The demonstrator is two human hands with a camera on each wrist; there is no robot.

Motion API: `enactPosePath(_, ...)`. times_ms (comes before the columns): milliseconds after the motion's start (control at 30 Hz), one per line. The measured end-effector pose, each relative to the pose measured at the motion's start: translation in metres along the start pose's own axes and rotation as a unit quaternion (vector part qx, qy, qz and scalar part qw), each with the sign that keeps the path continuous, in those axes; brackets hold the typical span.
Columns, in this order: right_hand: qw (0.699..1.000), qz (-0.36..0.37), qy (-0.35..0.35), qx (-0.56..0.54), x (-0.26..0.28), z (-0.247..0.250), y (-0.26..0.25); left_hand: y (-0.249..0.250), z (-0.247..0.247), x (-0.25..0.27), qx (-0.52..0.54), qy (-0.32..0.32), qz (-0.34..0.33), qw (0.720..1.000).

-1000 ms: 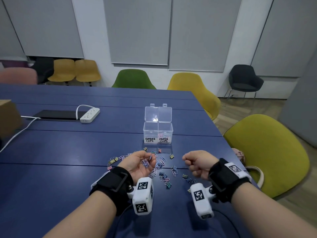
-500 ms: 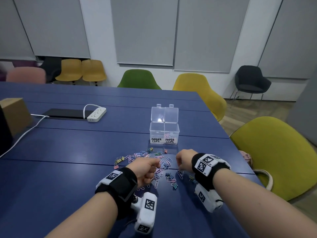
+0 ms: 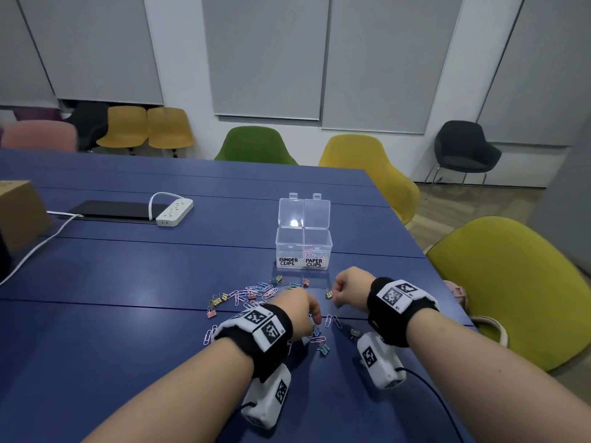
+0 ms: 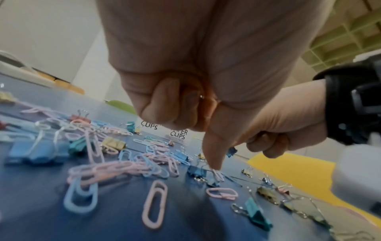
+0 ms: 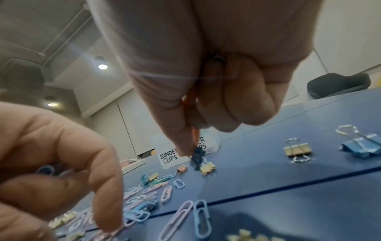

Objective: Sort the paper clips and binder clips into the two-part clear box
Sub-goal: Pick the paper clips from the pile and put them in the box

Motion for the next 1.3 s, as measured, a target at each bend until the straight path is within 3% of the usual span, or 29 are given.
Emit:
enactPosePath(200, 0.999, -0.02, 0.031, -0.02, -0.001, 0.01, 0.014, 0.01, -0.004, -0.008, -0.064, -0.023, -0.015, 0.998)
enactPosePath(333, 0.998, -0.033, 0.046, 0.029, 0.0, 0.012, 0.013, 0.015, -0.008, -0.011, -0.084, -0.025, -0.025, 0.996)
enactPosePath(533, 0.988, -0.088, -0.054, 0.114, 0.006, -0.021, 0.013, 0.02, -0.013, -0.015, -0.082, -0.019, -0.041, 0.996)
enactPosePath(967, 0.97, -0.047, -0.1, 0.219, -0.031, -0.053, 0.007, 0.019, -0.024, -0.014, -0.155, -0.051, -0.039, 0.986)
enactPosePath(1067, 0.969, -0.042, -0.103, 0.219, -0.027, -0.059, 0.01, 0.014, -0.016, -0.011, -0.113, -0.036, -0.025, 0.993)
enactPosePath(1167, 0.972, -0.04, -0.11, 0.205, -0.014, -0.057, 0.008, -0.006, -0.002, -0.01, 0.064, -0.001, 0.013, 0.998)
enactPosePath(1200, 0.977, -0.048, -0.101, 0.181, -0.008, -0.051, 0.007, -0.016, 0.002, -0.008, 0.167, 0.01, 0.038, 0.985)
enactPosePath(1233, 0.986, -0.053, -0.083, 0.135, -0.003, -0.043, 0.007, -0.027, 0.003, -0.005, 0.293, 0.014, 0.066, 0.954)
enactPosePath(1300, 0.994, -0.067, -0.066, -0.062, 0.012, -0.032, 0.005, -0.046, -0.003, 0.001, 0.55, -0.001, 0.112, 0.828)
Point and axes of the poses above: each hand's wrist, its own x-axis away from the middle knuckle, its own z-axis out of the back of the hand, y = z × x, the point moved 9 cm from there along -x, towards the middle knuckle, and after that the axes turned 13 degrees about -x, right-handed, at the moved point
